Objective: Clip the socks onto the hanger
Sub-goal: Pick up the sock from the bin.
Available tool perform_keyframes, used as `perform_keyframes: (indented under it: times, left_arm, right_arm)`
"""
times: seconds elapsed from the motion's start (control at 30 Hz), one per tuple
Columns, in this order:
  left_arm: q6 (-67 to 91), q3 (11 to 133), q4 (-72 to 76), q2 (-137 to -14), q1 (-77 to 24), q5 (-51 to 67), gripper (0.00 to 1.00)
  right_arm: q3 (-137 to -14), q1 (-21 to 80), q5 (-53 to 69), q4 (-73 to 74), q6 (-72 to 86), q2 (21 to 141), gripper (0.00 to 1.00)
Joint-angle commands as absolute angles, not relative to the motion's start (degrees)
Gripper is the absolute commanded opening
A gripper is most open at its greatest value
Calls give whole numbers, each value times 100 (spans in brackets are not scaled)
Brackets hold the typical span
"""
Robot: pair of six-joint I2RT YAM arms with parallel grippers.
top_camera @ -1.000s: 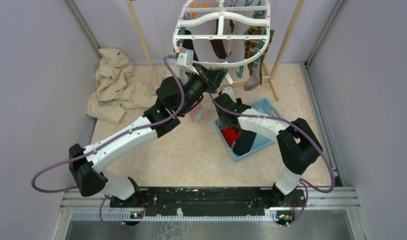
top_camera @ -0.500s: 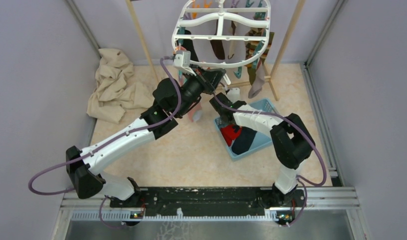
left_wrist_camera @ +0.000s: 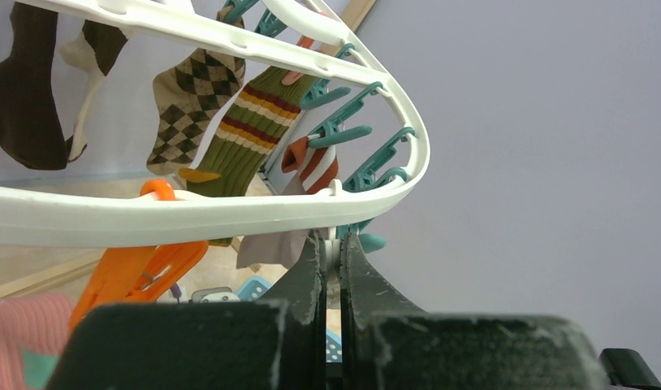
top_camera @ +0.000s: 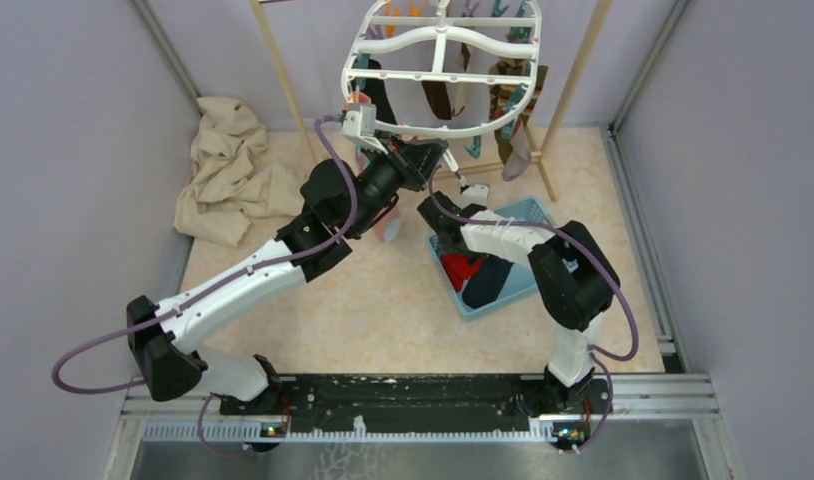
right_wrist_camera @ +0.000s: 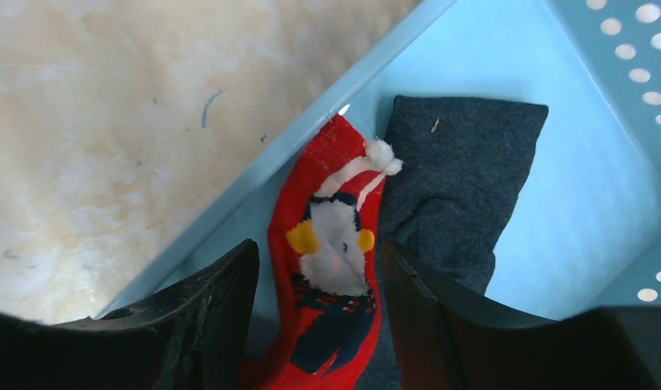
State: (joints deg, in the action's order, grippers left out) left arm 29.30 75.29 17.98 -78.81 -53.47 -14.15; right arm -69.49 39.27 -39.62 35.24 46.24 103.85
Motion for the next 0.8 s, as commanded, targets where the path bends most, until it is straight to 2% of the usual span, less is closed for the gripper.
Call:
perform_keyframes:
  times: [0.0, 0.17, 0.37, 0.67, 0.77]
  left_arm:
    - [2895, 7437, 1728, -7703, -5370, -1344, 0]
    - [2883, 7427, 1731, -7673, -5370, -1373, 0]
    - [2909, 7427, 1736, -7713, -5370, -1342, 0]
    - [2909, 7491, 1707, -7785, -5370, -1305, 0]
    - [2900, 7518, 1699, -7817, -5370, -1295, 0]
  right_arm:
    - [-7226, 3826, -4079, 3783, 5199, 10598, 59]
    - [-7074, 3624, -3998, 3676, 5333, 10535, 57]
    - [-6964, 3538, -4060, 3461, 5200, 10391, 45]
    - [-7088, 3483, -4128, 3321, 4966, 10408, 44]
    - [-7112, 3473, -4227, 3328, 4916, 10442, 40]
